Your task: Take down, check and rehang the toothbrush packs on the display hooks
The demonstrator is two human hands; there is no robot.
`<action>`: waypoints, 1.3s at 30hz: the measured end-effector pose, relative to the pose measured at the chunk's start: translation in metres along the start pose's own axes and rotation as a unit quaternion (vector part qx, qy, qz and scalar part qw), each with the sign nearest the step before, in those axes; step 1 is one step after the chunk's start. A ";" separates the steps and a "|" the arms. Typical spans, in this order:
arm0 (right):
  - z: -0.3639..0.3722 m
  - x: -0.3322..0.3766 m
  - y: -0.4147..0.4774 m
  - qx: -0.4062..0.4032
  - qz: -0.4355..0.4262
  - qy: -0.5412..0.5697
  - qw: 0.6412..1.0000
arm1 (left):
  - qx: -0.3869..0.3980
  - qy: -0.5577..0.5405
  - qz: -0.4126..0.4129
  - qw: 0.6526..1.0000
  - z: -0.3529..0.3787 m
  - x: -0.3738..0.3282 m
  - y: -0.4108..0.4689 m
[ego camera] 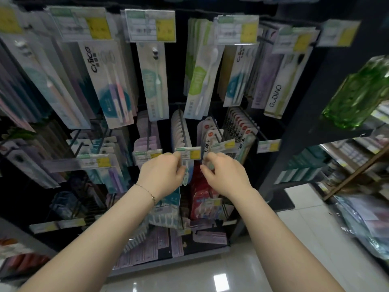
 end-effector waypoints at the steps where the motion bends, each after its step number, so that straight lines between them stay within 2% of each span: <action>1: -0.005 -0.005 0.000 -0.005 0.001 0.006 1.000 | -0.007 -0.003 0.008 1.000 -0.002 -0.006 0.004; 16: -0.079 -0.098 0.029 -0.036 0.029 0.035 0.998 | -0.048 -0.006 0.074 0.996 -0.033 -0.107 0.081; 25: -0.109 -0.157 0.044 -0.056 0.063 0.039 0.996 | -0.030 0.001 0.077 0.997 -0.028 -0.150 0.137; 33: -0.120 -0.200 0.053 -0.056 0.099 0.094 0.989 | 0.011 -0.105 0.039 0.994 -0.017 -0.172 0.179; 39: -0.120 -0.217 0.057 -0.056 0.141 0.136 0.979 | 0.017 -0.166 0.063 0.984 -0.013 -0.184 0.200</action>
Point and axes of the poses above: each hand's wrist, its own y-axis towards the middle knuckle, its own z-axis out of the palm, x = y × z, the point moved 7 cm from there along y, towards the middle knuckle, and after that the axes turned 13 degrees about x, right-handed, at the moved point
